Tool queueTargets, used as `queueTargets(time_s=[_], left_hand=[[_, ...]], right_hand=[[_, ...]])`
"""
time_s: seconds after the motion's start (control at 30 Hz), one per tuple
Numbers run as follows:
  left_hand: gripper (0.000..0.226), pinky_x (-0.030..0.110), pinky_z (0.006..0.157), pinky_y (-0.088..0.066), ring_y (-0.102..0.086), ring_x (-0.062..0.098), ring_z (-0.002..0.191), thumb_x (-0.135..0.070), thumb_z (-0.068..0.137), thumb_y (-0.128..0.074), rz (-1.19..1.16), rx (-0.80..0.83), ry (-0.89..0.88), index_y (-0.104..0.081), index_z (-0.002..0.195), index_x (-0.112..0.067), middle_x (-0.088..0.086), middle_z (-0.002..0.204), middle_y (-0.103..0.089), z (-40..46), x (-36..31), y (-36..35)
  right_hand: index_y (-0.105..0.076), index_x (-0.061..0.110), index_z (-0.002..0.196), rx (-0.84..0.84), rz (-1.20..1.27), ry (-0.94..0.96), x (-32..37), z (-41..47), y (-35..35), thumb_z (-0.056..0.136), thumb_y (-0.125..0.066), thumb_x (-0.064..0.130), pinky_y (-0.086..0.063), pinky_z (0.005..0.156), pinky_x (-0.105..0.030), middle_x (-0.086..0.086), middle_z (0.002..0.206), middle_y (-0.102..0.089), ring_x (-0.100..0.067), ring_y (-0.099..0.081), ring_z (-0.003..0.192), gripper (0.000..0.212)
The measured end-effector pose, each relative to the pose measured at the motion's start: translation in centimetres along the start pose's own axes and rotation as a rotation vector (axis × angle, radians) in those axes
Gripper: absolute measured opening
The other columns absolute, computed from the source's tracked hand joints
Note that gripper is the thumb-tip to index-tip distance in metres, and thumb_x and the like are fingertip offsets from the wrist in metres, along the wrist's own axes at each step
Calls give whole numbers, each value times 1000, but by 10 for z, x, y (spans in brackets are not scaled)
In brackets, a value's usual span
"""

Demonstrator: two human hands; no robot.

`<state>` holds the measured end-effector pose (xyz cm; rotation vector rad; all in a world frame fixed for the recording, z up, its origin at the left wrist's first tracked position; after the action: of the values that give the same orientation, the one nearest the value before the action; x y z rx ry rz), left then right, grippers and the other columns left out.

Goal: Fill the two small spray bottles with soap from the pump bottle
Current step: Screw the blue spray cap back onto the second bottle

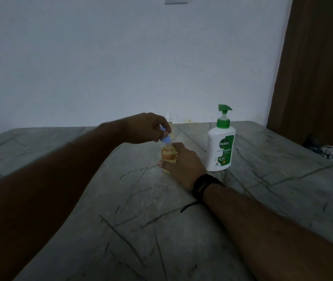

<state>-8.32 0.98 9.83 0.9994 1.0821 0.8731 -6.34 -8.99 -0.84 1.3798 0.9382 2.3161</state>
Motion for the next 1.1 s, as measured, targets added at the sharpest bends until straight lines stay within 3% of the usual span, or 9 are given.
queueTargets(time_s=[0.2,0.5,0.6,0.73,0.8,0.9,0.97,1.03,1.1], left_hand=[[31,18,68,-45,-66,11,78,-37,95,-53,122,102,20,-64,108,-10,-1,89,-70,15,-4,-9],[58,20,49,-36,-61,7,49,-65,87,-45,441,59,76,-63,86,-10,2,69,-68,29,-3,-12],[50,18,45,-40,-62,10,56,-58,90,-49,367,95,73,-62,88,-9,5,76,-69,29,-3,-15],[6,23,57,-49,-57,15,74,-19,91,-60,143,260,44,-63,96,-21,7,101,-63,23,-9,-19],[26,26,68,-48,-56,16,83,-3,85,-57,83,309,-6,-66,99,-24,2,110,-61,20,-15,-21],[31,23,75,-38,-50,11,99,-36,88,-63,192,181,-48,-58,116,-26,-8,113,-52,21,-19,-17],[50,22,64,-41,-59,13,86,-63,85,-54,327,89,26,-61,108,-20,-5,99,-60,24,-12,-12],[44,19,50,-44,-64,12,64,-56,87,-55,329,114,73,-65,96,-15,1,81,-68,26,-6,-13],[14,17,53,-43,-61,7,66,-27,89,-60,235,176,28,-67,94,-16,-2,84,-67,25,-9,-18]], right_hand=[[-43,18,139,8,0,4,-2,1,-1,87,-69,52,-49,100,-41,-2,129,-62,-21,-60,114,67],[-47,19,132,0,-11,17,-2,0,0,88,-68,51,-49,97,-39,-1,122,-64,-21,-61,110,59],[-47,19,131,-3,-5,20,-1,-2,0,87,-68,51,-48,97,-38,-1,122,-64,-20,-61,110,58],[-49,19,131,-2,-6,16,-1,-2,1,87,-68,51,-49,97,-39,-2,122,-64,-21,-61,110,58],[-49,18,132,5,-19,23,0,-2,0,87,-67,53,-49,97,-38,-2,123,-65,-21,-62,110,59],[-40,18,144,13,-34,17,-1,-1,0,87,-66,55,-45,102,-36,-3,135,-60,-22,-58,120,72],[-37,18,146,17,-29,15,-1,-1,0,88,-66,54,-43,104,-34,-2,138,-58,-22,-57,124,74],[-40,19,142,12,-23,14,-1,-2,0,88,-67,53,-45,102,-35,-2,134,-60,-22,-58,120,70],[-46,19,135,7,-13,15,-1,-3,1,88,-67,52,-48,98,-37,-2,127,-63,-22,-61,114,62]])
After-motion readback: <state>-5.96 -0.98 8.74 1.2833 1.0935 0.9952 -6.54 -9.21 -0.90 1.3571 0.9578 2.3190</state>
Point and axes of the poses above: each hand's wrist, its own z-axis towards the middle knuckle, its own y-axis out of the back of the hand, x = y × z, the point moved 8 cm from there along z, towards the middle knuckle
